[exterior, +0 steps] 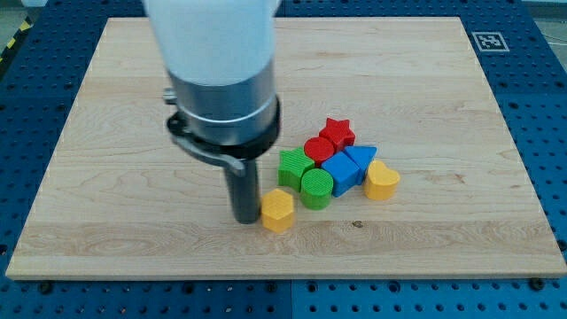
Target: Push the yellow hexagon into the bottom side of the blue cube
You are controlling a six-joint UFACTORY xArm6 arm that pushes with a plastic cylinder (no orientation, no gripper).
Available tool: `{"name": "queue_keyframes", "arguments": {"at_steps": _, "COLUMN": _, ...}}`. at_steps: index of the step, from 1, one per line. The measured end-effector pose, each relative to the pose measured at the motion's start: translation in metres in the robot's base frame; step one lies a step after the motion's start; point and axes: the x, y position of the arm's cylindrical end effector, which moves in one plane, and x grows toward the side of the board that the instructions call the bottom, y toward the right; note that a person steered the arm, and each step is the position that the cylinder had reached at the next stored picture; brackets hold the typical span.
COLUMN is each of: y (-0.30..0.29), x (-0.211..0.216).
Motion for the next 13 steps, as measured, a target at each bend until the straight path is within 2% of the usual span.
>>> {"name": "queue_keyframes", "arguments": {"at_steps": 3, "y": 0.041, "x": 0.021}}
{"name": "queue_keyframes", "arguments": {"at_steps": 5, "y": 0.046, "x": 0.027}}
{"name": "queue_keyframes", "arguments": {"at_steps": 7, "y": 0.081, "x": 0.027}}
{"name": "queue_keyframes", "arguments": {"at_steps": 13, "y": 0.124, "x": 0.017}}
